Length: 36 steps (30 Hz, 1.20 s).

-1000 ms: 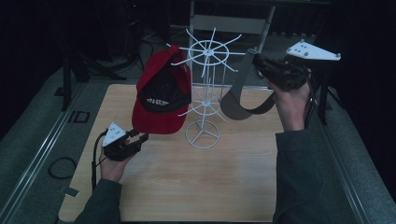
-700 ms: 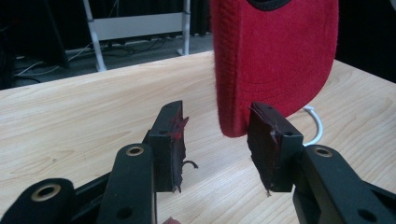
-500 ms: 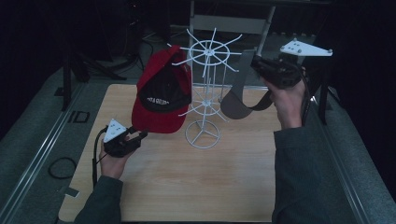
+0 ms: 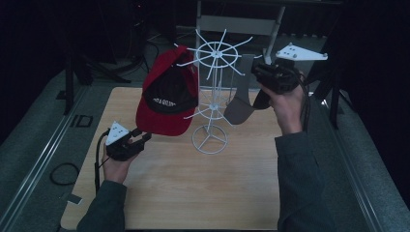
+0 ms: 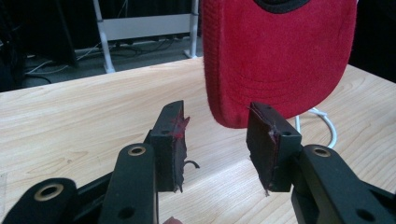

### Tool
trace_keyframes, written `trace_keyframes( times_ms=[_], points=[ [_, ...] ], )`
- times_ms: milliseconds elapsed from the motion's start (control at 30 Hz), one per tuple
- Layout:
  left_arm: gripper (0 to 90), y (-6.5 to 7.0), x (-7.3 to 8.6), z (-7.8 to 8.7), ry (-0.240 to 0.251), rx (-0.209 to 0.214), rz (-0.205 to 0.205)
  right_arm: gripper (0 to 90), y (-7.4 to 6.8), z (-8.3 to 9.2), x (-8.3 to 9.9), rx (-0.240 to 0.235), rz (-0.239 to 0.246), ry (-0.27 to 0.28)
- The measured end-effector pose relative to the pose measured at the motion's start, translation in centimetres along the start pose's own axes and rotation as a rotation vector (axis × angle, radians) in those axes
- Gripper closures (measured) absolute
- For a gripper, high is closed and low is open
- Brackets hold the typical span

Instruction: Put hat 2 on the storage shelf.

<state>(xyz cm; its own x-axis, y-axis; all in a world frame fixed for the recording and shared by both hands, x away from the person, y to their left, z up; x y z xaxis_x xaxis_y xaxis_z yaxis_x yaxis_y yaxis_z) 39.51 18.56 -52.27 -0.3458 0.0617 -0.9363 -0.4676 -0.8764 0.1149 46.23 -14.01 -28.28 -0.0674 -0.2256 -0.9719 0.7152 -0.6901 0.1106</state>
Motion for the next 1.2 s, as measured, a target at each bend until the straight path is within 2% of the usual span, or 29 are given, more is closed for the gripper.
trace_keyframes(
  times_ms=[333,500,967,1200],
  points=[
    [57.2,-0.1,0.3,0.0,-0.002,0.001,0.005,82.1,0.1,-0.4,1.0,-0.005,-0.019,-0.009],
    [56.6,-0.3,0.5,0.1,-0.007,-0.003,0.005,75.4,0.6,0.2,1.1,0.009,-0.042,0.011],
    [55.6,-0.2,0.6,0.6,-0.005,-0.002,0.004,60.2,1.8,2.1,1.2,0.061,-0.050,0.040],
    [55.1,-0.7,0.9,0.7,-0.007,-0.016,0.015,57.0,2.3,3.3,1.2,0.081,-0.054,0.064]
  ],
)
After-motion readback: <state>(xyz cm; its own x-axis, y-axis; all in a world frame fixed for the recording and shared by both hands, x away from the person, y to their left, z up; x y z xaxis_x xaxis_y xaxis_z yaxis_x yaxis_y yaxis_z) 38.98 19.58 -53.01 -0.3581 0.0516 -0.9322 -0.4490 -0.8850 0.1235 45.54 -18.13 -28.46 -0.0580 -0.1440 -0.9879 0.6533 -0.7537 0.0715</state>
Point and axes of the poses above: each handheld gripper's, and its own axes: z roughly backward along the jaws, x roughly out of its underside, y roughly to its right, the point moved 9 cm from there along -z, roughly forward along the jaws, and after that the axes turned 3 degrees about z, right-handed, at the moved point
